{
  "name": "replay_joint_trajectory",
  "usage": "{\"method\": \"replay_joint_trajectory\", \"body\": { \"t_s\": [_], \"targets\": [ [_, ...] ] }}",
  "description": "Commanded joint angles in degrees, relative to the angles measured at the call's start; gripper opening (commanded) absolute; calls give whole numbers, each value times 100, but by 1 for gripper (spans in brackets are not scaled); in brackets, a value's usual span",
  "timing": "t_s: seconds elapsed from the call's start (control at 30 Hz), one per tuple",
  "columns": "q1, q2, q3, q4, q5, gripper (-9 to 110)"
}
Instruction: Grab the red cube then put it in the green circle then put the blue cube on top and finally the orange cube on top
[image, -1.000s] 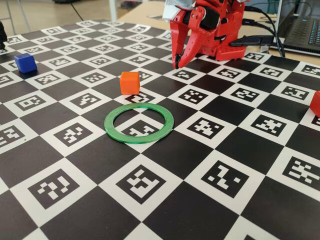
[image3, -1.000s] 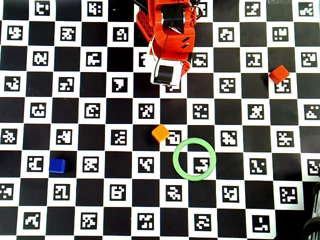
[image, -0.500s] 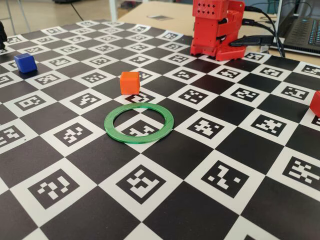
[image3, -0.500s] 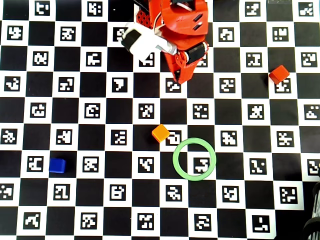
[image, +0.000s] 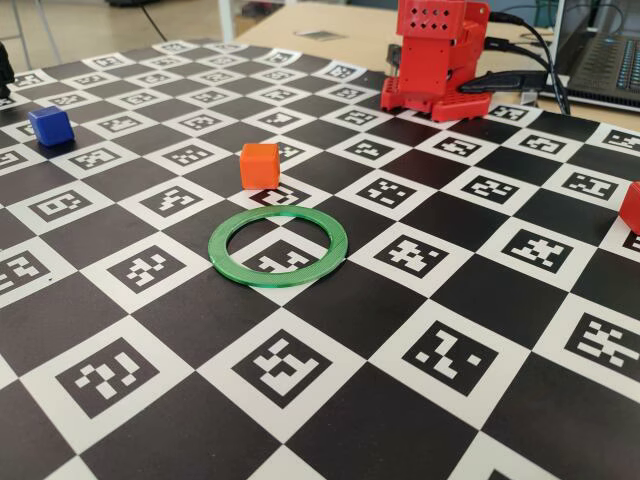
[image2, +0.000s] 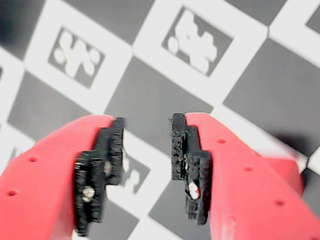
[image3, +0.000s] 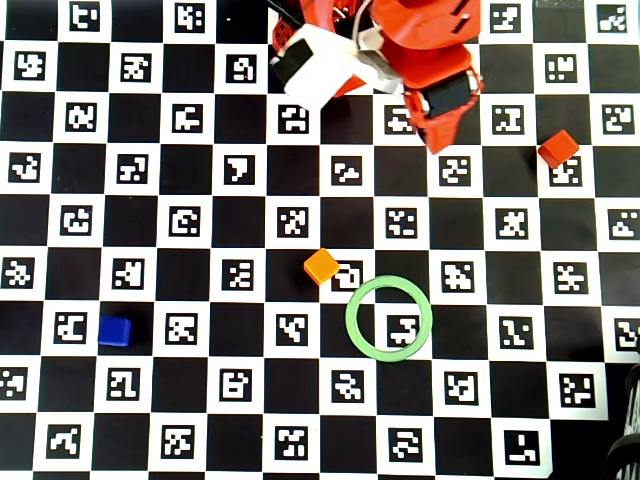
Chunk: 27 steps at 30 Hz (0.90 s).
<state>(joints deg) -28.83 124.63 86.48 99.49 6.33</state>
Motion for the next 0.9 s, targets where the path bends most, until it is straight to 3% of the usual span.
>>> {"method": "replay_joint_trajectory", "body": {
  "t_s": [0.0,0.43,0.77,0.87],
  "targets": [
    [-352,-325,-545,387,483,12],
    [-1222,-1600,-844,211,800,22],
    [-2303,-2162,-1406,343,2487,25],
    [-2663,-2312,-1327,237,3472,27]
  ]
}}
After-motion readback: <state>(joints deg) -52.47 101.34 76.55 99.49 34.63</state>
